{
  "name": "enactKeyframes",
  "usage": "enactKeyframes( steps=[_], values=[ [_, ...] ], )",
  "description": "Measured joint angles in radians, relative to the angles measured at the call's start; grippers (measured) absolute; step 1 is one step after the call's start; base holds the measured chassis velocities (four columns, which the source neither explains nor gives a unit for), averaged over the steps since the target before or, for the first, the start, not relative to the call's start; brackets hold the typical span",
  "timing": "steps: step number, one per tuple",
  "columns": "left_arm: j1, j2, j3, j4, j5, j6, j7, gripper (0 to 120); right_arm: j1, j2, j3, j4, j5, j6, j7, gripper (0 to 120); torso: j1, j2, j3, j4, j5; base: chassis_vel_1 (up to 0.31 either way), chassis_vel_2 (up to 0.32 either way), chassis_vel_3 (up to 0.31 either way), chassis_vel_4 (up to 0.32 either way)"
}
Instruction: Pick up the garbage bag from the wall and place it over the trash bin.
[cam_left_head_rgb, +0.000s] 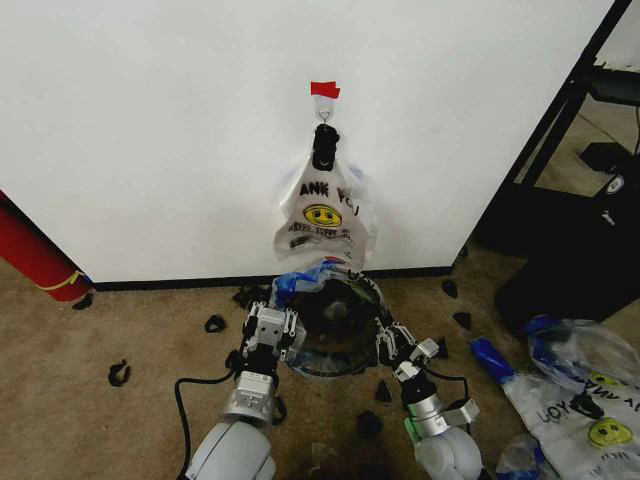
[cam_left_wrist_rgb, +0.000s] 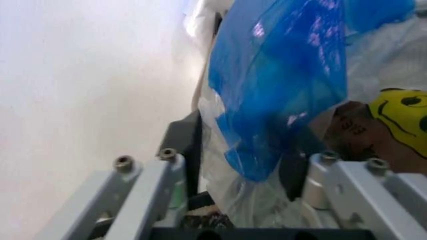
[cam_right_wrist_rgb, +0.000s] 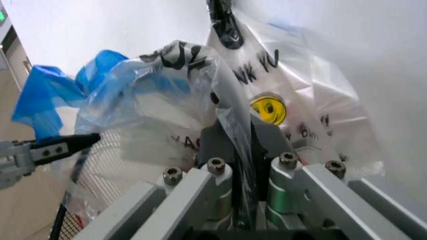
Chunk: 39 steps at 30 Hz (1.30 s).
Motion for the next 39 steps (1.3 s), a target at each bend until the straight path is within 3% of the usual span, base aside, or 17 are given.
enactKeyframes(
  steps=[12,18,30,39],
  values=[
    [0.016,0.005,-0.007,-0.036,-0.019,-0.014,-0.012,84,0.007,0.005,0.007,-0.019,-0.004,0.004,0.011,1,0.0,0.0,0.0,0.0,0.0,0.0,0.0,0.0,0.0],
    [0.036,-0.012,0.002,-0.058,-0.032,-0.021,-0.023,100,0.009,0.005,0.01,-0.026,-0.002,0.006,0.021,1,0.0,0.0,0.0,-0.0002,0.0,0.0,0.0,0.0,0.0],
    [0.051,-0.039,0.017,-0.053,-0.128,-0.013,-0.041,91,0.016,0.005,0.006,-0.027,0.001,0.007,0.017,1,0.0,0.0,0.0,0.0001,0.0001,0.0,0.0,0.0,0.0],
    [0.033,-0.051,0.01,-0.023,-0.189,-0.008,-0.06,64,0.011,0.0,0.005,-0.014,0.001,0.007,0.004,1,0.0,0.0,0.0,0.0,0.0001,0.0,0.0,0.0,0.0]
  ],
)
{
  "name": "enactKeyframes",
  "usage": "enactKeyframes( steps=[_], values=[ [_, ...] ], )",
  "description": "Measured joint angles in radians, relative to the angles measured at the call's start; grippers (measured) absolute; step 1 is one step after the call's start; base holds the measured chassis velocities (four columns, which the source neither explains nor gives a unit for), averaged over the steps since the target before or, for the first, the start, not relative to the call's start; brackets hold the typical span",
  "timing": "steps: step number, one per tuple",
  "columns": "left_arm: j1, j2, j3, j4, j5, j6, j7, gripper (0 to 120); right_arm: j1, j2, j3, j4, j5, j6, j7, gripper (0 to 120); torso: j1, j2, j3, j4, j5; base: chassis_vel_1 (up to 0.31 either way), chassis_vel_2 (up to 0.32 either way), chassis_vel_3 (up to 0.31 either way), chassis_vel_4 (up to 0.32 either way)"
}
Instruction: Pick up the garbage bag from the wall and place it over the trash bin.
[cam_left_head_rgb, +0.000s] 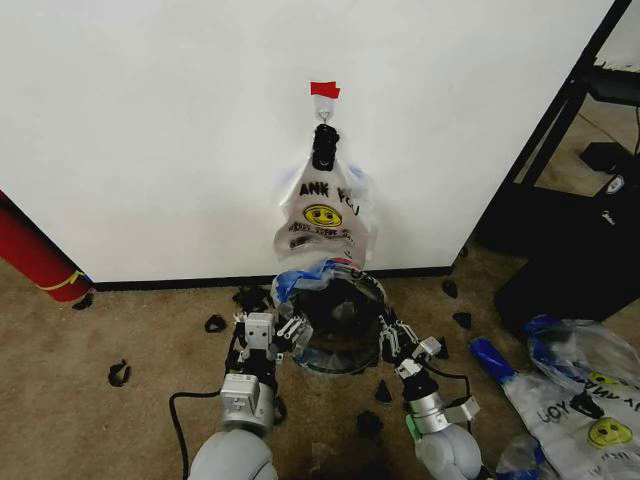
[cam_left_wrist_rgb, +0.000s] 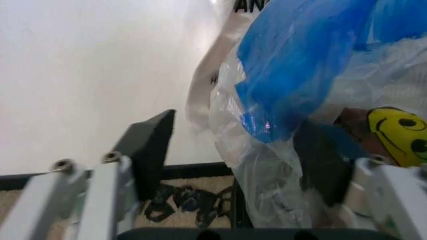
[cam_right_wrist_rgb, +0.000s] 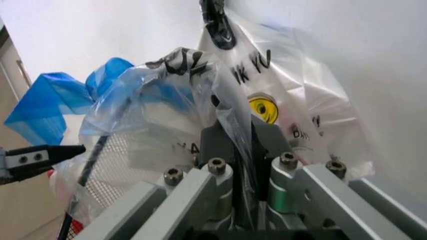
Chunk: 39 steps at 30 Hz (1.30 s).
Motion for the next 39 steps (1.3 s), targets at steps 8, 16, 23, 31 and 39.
enactKeyframes(
  steps=[8,16,23,31,39],
  values=[
    [0.011,0.003,-0.009,-0.022,-0.006,-0.006,-0.006,32,0.003,0.0,0.003,0.0,-0.001,0.0,0.0,1,0.0,0.0,0.0,0.0,0.0,0.0,0.0,0.0,0.0],
    [-0.019,0.027,-0.04,0.015,-0.006,-0.023,0.003,4,-0.001,-0.006,0.003,0.001,0.005,-0.007,-0.05,1,0.0,0.0,0.0,0.0,0.0,0.0,0.0,0.0,0.0],
    [-0.074,0.154,-0.123,0.07,0.04,-0.067,0.106,0,-0.018,-0.048,0.019,0.02,0.039,-0.037,-0.124,1,0.0,0.0,0.0,0.0,-0.0002,0.0,0.0,0.0,0.0],
    [-0.087,0.261,-0.15,0.094,0.056,-0.101,0.278,0,-0.029,-0.073,0.025,0.046,0.179,-0.093,-0.164,1,0.0,0.0,0.0,0.0,-0.0002,0.0,0.0,0.0,0.0],
    [-0.108,0.27,-0.141,0.139,0.057,-0.112,0.371,0,-0.039,-0.083,0.021,0.076,0.321,-0.159,-0.182,1,0.0,0.0,0.0,0.0,-0.0002,0.0,0.0,0.0,0.0]
  ],
)
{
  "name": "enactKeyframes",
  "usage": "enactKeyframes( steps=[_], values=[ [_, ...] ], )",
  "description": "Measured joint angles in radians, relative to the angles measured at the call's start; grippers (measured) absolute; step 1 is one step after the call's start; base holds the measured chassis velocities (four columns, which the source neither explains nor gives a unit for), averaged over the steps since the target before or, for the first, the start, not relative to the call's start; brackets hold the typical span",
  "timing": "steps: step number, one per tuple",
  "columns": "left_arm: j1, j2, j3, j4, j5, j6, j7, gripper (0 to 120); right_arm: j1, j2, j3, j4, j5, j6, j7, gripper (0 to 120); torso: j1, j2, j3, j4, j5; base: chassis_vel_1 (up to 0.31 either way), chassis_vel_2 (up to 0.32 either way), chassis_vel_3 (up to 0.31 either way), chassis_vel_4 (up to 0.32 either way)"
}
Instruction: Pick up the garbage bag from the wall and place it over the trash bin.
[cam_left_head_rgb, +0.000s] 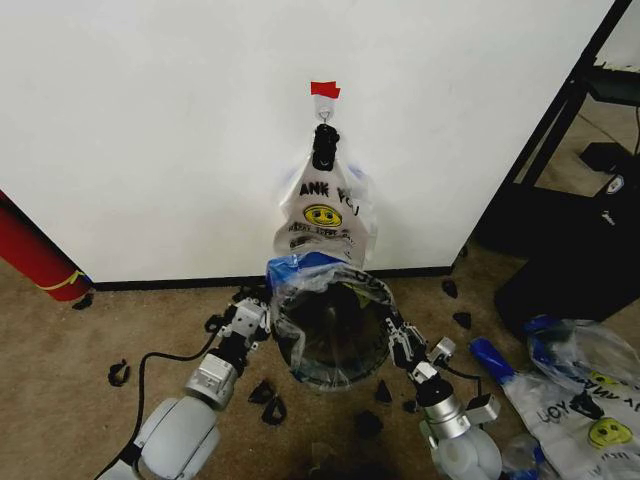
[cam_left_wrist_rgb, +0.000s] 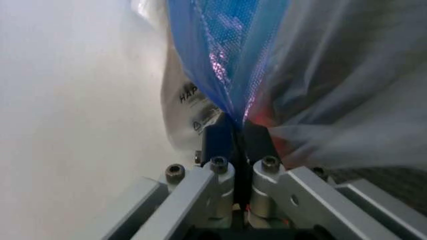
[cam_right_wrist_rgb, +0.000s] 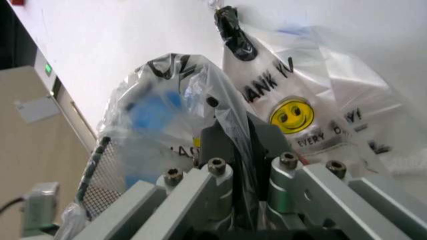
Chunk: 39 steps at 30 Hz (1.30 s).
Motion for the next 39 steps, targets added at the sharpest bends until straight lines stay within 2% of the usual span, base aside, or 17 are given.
enactKeyframes(
  steps=[8,13,17,19,22,25,27,31,32,36,38,39],
  values=[
    [-0.013,-0.015,0.007,0.028,-0.023,-0.017,0.0,0,-0.006,-0.006,-0.001,0.001,0.077,-0.024,-0.016,1,0.0,0.0,0.0,-0.0001,0.0,0.0,0.0,0.0,0.0],
    [-0.011,-0.016,0.012,0.051,-0.078,-0.07,-0.006,0,-0.006,0.008,-0.018,0.004,0.112,-0.027,0.034,1,0.0,0.0,0.0,0.0,0.0,0.0,0.0,0.0,0.0],
    [0.003,-0.023,0.007,0.059,-0.125,-0.134,0.015,15,-0.005,0.022,-0.026,0.002,0.136,-0.018,0.109,1,0.0,0.0,0.0,0.0,0.0,0.0,0.0,0.0,0.0],
    [0.006,-0.025,0.005,0.062,-0.129,-0.149,0.024,18,-0.004,0.025,-0.026,0.001,0.143,-0.016,0.128,1,0.0,0.0,0.0,0.0,0.0001,0.0,0.0,0.0,0.0],
    [0.014,-0.041,-0.01,0.076,-0.145,-0.197,0.056,32,-0.001,0.037,-0.027,0.0,0.167,-0.013,0.177,1,0.0,0.0,0.0,-0.0001,0.0,0.0,0.0,0.0,0.0],
    [0.023,-0.064,-0.037,0.087,-0.147,-0.2,0.043,45,0.004,0.05,-0.026,-0.009,0.175,-0.006,0.198,1,0.0,0.0,0.0,-0.0001,0.0001,0.0,0.0,0.0,0.0],
    [0.029,-0.071,-0.046,0.086,-0.149,-0.195,0.029,48,0.005,0.053,-0.025,-0.013,0.177,-0.004,0.202,1,0.0,0.0,0.0,-0.0001,0.0,0.0,0.0,0.0,0.0],
    [0.089,-0.072,-0.095,0.028,-0.214,-0.17,0.013,67,0.015,0.06,-0.014,-0.033,0.191,0.003,0.208,1,0.0,0.0,0.0,0.0001,0.0002,0.0,0.0,0.0,0.0],
    [0.089,-0.072,-0.095,0.028,-0.214,-0.17,0.013,67,0.015,0.06,-0.014,-0.033,0.191,0.003,0.208,1,0.0,0.0,0.0,0.0001,0.0002,0.0,0.0,0.0,0.0],
    [0.14,-0.034,-0.11,0.01,-0.277,-0.213,0.106,81,0.022,0.058,-0.005,-0.036,0.21,0.003,0.213,1,0.0,0.0,0.0,0.0002,0.0003,0.0,0.0,0.0,0.0],
    [0.143,-0.02,-0.13,0.059,-0.239,-0.294,0.23,91,0.027,0.055,0.001,-0.035,0.216,0.002,0.216,1,0.0,0.0,0.0,0.0,0.0001,0.0,0.0,0.0,0.0],
    [0.143,-0.02,-0.13,0.059,-0.239,-0.294,0.23,91,0.027,0.055,0.001,-0.035,0.216,0.002,0.216,1,0.0,0.0,0.0,0.0,0.0001,0.0,0.0,0.0,0.0]
  ],
)
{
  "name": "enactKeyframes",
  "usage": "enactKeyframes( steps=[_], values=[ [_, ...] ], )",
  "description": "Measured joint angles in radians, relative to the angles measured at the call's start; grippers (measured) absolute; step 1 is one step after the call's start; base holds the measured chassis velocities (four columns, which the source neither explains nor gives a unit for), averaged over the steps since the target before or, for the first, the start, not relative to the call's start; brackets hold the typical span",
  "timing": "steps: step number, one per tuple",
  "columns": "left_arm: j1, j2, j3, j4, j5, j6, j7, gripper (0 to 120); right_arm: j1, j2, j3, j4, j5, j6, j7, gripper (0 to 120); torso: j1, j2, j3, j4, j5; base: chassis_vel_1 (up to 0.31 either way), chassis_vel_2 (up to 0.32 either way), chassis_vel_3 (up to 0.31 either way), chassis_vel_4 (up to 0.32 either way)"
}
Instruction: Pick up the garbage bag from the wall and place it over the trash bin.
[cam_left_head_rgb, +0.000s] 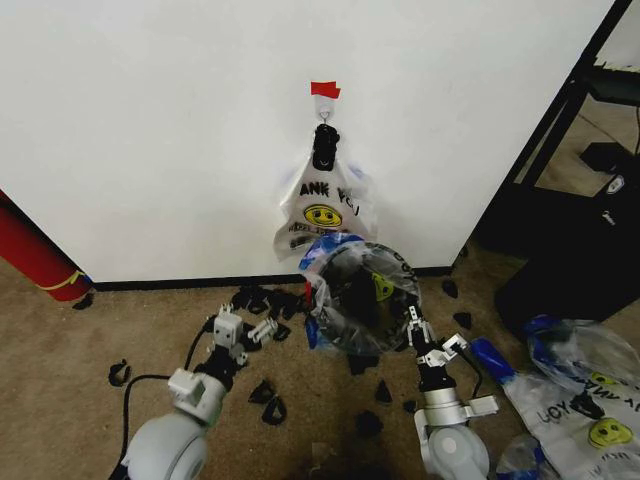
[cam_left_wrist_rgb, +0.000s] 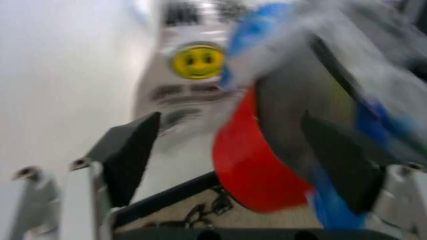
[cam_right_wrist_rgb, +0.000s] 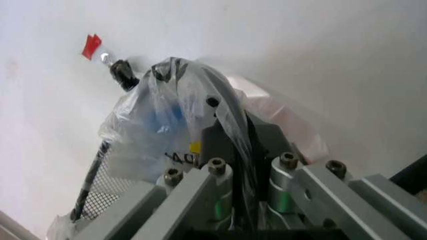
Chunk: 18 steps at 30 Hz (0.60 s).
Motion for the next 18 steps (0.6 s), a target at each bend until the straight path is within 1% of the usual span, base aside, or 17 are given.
enactKeyframes(
  steps=[1,3,4,5,7,9,13,15,16,17,18],
  values=[
    [-0.005,0.005,-0.016,0.026,0.024,-0.042,0.092,94,0.0,-0.003,0.002,0.003,0.002,-0.001,0.002,1,0.0,0.0,0.0,0.0,-0.0002,0.0,0.0,0.0,0.0],
    [-0.011,0.014,-0.04,0.053,0.041,-0.089,0.274,99,-0.001,-0.009,0.004,0.011,0.006,-0.003,0.004,1,0.0,0.0,0.0,-0.0001,-0.0001,0.0,0.0,0.0,0.0],
    [-0.014,0.016,-0.042,0.056,0.038,-0.099,0.333,100,-0.002,-0.011,0.005,0.014,0.006,-0.004,0.004,1,0.0,0.0,0.0,-0.0001,-0.0001,0.0,0.0,0.0,0.0],
    [-0.017,0.017,-0.04,0.056,0.035,-0.1,0.355,100,-0.004,-0.011,0.006,0.016,0.006,-0.005,0.003,1,0.0,0.0,0.0,-0.0001,0.0,0.0,0.0,0.0,0.0],
    [-0.021,0.015,-0.034,0.056,0.033,-0.098,0.362,100,-0.005,-0.012,0.006,0.017,0.005,-0.005,0.003,1,0.0,0.0,0.0,-0.0001,0.0001,0.0,0.0,0.0,0.0],
    [-0.034,0.004,-0.01,0.055,0.032,-0.084,0.361,100,-0.009,-0.011,0.006,0.022,0.002,-0.006,0.002,1,0.0,0.0,0.0,-0.0001,0.0,0.0,0.0,0.0,0.0],
    [-0.056,-0.016,0.013,0.067,0.069,-0.07,0.331,98,-0.013,-0.01,0.005,0.032,-0.003,-0.008,0.001,1,0.0,0.0,0.0,-0.0002,0.0,0.0,0.0,0.0,0.0],
    [-0.067,-0.021,0.024,0.076,0.097,-0.063,0.295,94,-0.015,-0.01,0.005,0.04,-0.008,-0.009,0.0,1,0.0,0.0,0.0,-0.0001,0.0,0.0,0.0,0.0,0.0],
    [-0.071,-0.022,0.028,0.08,0.107,-0.055,0.273,90,-0.016,-0.01,0.004,0.043,-0.01,-0.01,-0.001,1,0.0,0.0,0.0,-0.0001,0.0,0.0,0.0,0.0,0.0],
    [-0.071,-0.022,0.028,0.08,0.107,-0.055,0.273,90,-0.016,-0.01,0.004,0.043,-0.01,-0.01,-0.001,1,0.0,0.0,0.0,-0.0001,0.0,0.0,0.0,0.0,0.0],
    [-0.073,-0.022,0.028,0.082,0.112,-0.05,0.262,85,-0.017,-0.01,0.004,0.044,-0.013,-0.01,-0.001,1,0.0,0.0,0.0,0.0,0.0,0.0,0.0,0.0,0.0]
  ],
)
